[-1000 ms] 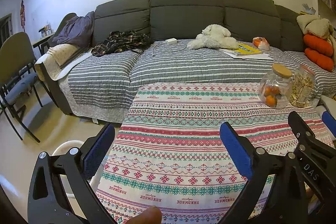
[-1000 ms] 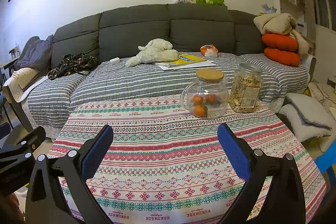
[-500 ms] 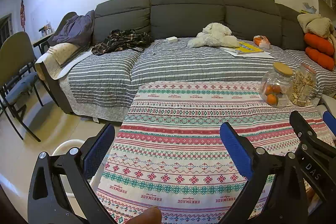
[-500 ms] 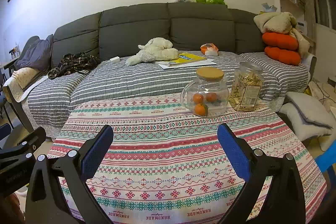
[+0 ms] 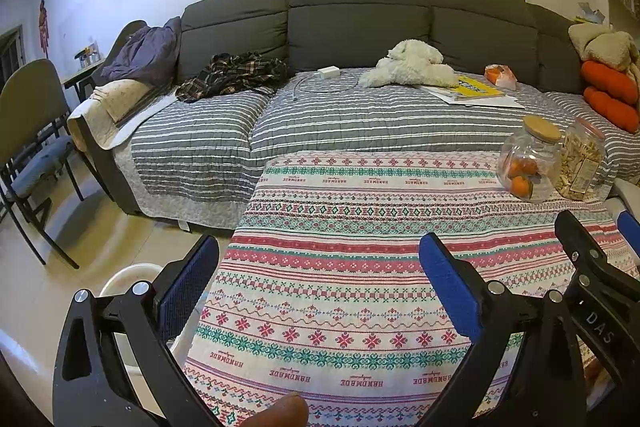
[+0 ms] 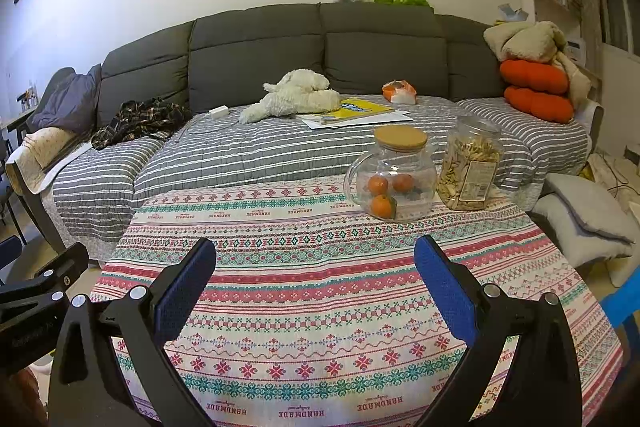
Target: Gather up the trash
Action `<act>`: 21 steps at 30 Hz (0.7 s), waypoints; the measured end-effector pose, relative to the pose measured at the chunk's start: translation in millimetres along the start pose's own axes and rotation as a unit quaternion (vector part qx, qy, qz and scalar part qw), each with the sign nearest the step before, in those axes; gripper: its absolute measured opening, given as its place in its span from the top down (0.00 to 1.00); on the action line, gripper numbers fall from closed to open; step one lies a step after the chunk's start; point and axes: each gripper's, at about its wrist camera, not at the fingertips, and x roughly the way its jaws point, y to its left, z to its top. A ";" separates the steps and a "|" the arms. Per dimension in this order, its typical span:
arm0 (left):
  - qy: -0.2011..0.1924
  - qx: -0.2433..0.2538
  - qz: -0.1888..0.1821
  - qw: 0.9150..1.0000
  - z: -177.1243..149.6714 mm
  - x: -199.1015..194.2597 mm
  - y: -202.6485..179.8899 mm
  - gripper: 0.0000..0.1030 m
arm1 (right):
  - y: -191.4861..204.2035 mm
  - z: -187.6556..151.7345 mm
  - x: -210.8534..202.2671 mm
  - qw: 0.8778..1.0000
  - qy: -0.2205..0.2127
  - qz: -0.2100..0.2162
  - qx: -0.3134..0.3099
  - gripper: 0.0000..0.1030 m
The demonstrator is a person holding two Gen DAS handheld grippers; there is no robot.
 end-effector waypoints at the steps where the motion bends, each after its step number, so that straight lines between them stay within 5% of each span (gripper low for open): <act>1: 0.001 0.000 0.001 1.000 -0.2 0.2 -0.1 0.07 | 0.0 -0.7 -0.2 1.000 0.000 0.000 0.000 0.06; 21: 0.006 0.008 -0.002 1.000 -1.9 2.5 -2.9 0.07 | 2.5 -2.0 1.4 1.000 0.004 -0.001 0.000 0.06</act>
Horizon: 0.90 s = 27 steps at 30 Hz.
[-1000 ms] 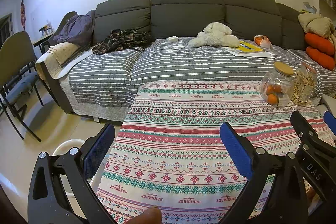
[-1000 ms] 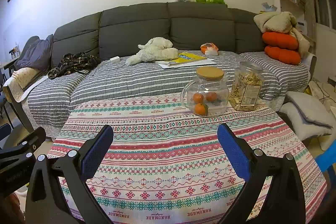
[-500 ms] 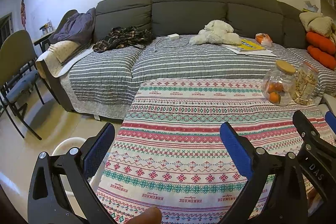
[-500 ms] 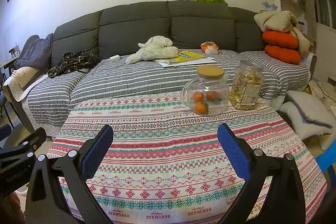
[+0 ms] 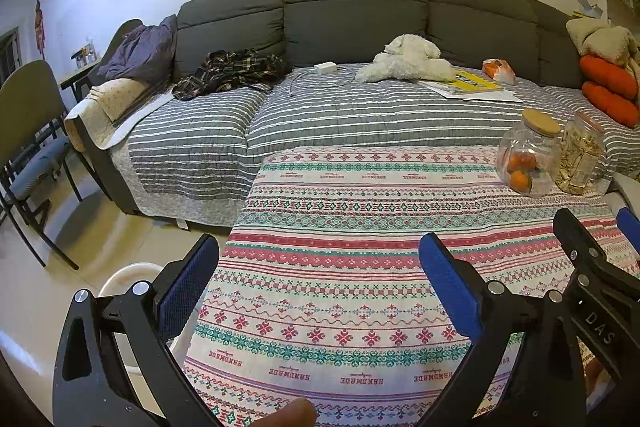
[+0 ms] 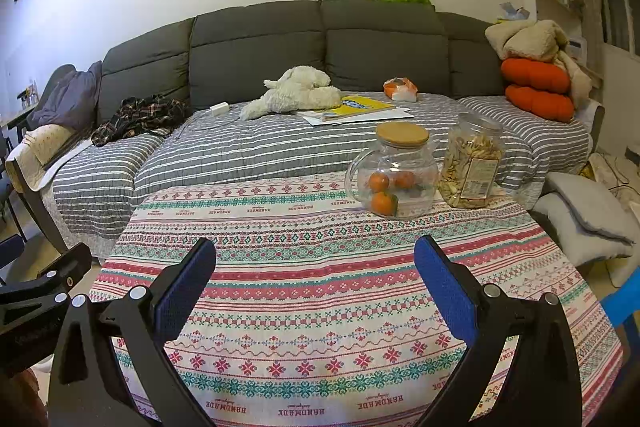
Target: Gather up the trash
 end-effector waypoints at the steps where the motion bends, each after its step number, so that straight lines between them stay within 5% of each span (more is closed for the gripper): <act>1: -0.001 0.002 0.001 1.000 0.0 -0.2 -0.9 0.07 | -0.5 -0.1 0.3 1.000 0.000 0.000 0.000 0.06; 18: 0.001 -0.004 0.002 1.000 1.6 1.4 1.5 0.07 | -3.1 -1.2 7.0 1.000 0.021 0.005 0.005 0.06; 27: -0.020 0.008 -0.004 1.000 -0.3 -2.3 -4.8 0.18 | -8.0 -1.0 7.6 1.000 0.026 0.003 0.011 0.06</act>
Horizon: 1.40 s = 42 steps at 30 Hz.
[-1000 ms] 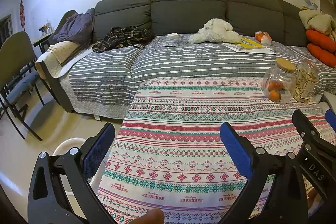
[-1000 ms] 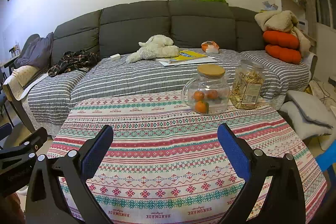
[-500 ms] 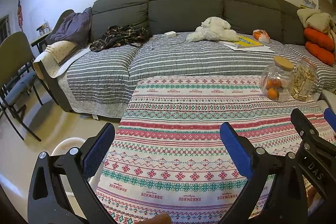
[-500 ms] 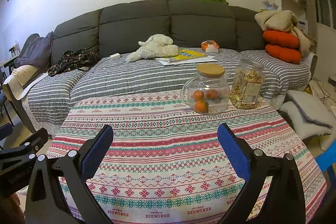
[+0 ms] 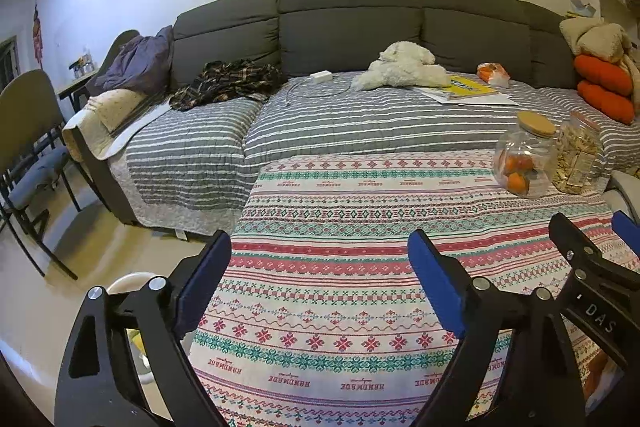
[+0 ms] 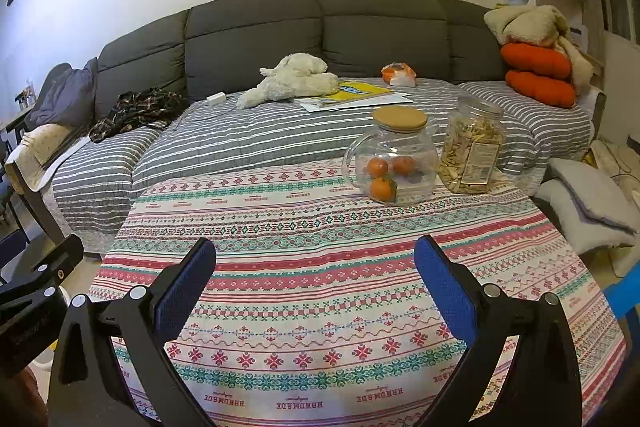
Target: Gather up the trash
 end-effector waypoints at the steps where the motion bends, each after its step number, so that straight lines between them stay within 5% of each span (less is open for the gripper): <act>1: -0.003 0.002 0.001 1.000 0.0 -0.8 -0.5 0.18 | -0.4 -0.1 -0.1 1.000 0.000 0.000 0.001 0.06; 7: -0.004 0.004 -0.003 1.000 0.6 -0.9 -0.8 0.20 | -0.1 0.6 0.3 1.000 0.000 -0.001 0.001 0.06; 12: 0.004 -0.011 -0.003 1.000 2.6 -0.1 1.2 0.07 | -0.1 1.1 0.0 1.000 -0.003 -0.002 -0.001 0.06; 42: 0.024 -0.021 0.004 0.999 3.2 7.3 2.5 0.07 | 0.4 1.3 0.4 1.000 -0.003 -0.001 -0.002 0.06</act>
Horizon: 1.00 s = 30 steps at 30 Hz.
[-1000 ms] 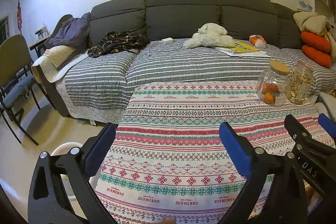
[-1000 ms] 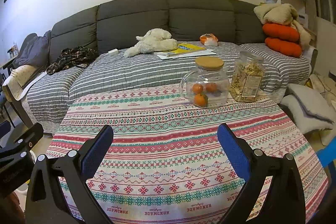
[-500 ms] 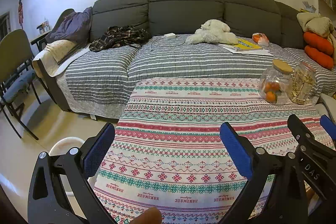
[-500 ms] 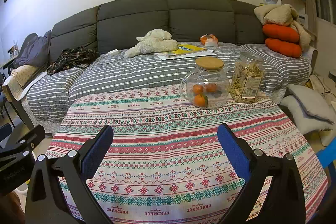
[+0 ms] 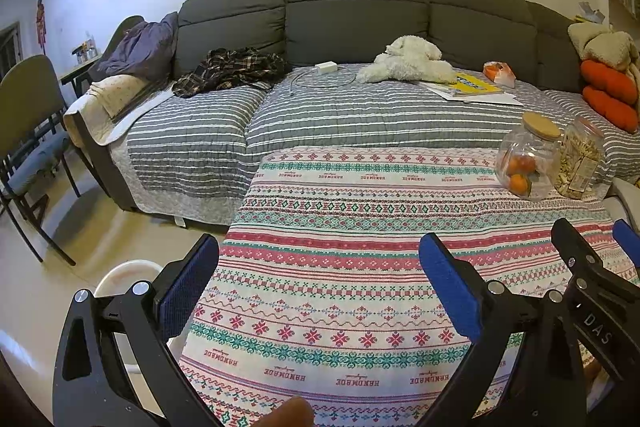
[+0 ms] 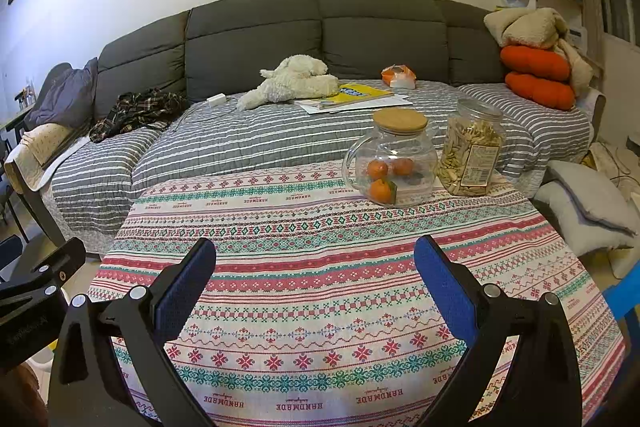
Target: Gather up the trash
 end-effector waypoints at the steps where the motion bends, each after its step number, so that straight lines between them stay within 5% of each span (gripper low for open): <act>1: 0.000 0.000 0.000 1.000 -0.3 0.0 0.1 0.07 | -0.1 0.1 0.2 1.000 0.000 0.000 0.000 0.06; 30: 0.007 0.000 0.007 1.000 -2.3 2.4 -1.1 0.07 | -0.1 0.0 0.4 1.000 0.002 0.000 0.001 0.06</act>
